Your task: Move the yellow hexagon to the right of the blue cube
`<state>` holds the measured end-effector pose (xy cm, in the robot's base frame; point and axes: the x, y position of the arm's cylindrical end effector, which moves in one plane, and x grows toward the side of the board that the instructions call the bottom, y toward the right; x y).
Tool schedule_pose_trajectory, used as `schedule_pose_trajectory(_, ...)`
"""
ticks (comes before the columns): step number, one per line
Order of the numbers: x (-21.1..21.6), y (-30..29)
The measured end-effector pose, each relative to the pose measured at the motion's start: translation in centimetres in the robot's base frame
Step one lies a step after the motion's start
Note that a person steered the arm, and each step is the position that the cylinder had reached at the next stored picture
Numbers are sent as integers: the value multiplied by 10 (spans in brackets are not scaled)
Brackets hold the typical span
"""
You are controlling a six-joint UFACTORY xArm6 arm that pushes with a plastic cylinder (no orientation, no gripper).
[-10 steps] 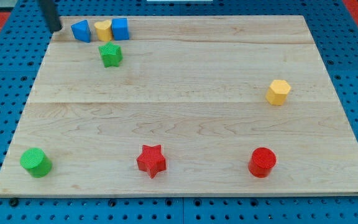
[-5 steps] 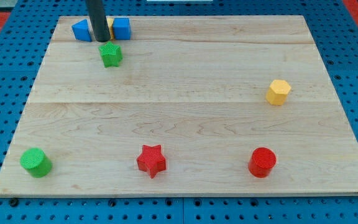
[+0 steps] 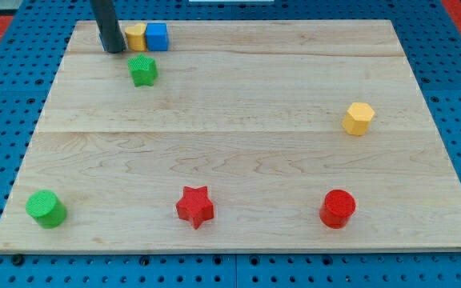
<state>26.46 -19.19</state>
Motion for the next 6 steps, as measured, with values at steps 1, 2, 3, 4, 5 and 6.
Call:
schedule_pose_trajectory(1, -3, 3)
schedule_pose_trajectory(2, 36, 7)
schedule_pose_trajectory(3, 83, 66)
schedule_pose_trajectory(4, 140, 81)
schedule_pose_trajectory(5, 191, 142)
schedule_pose_trajectory(6, 200, 281)
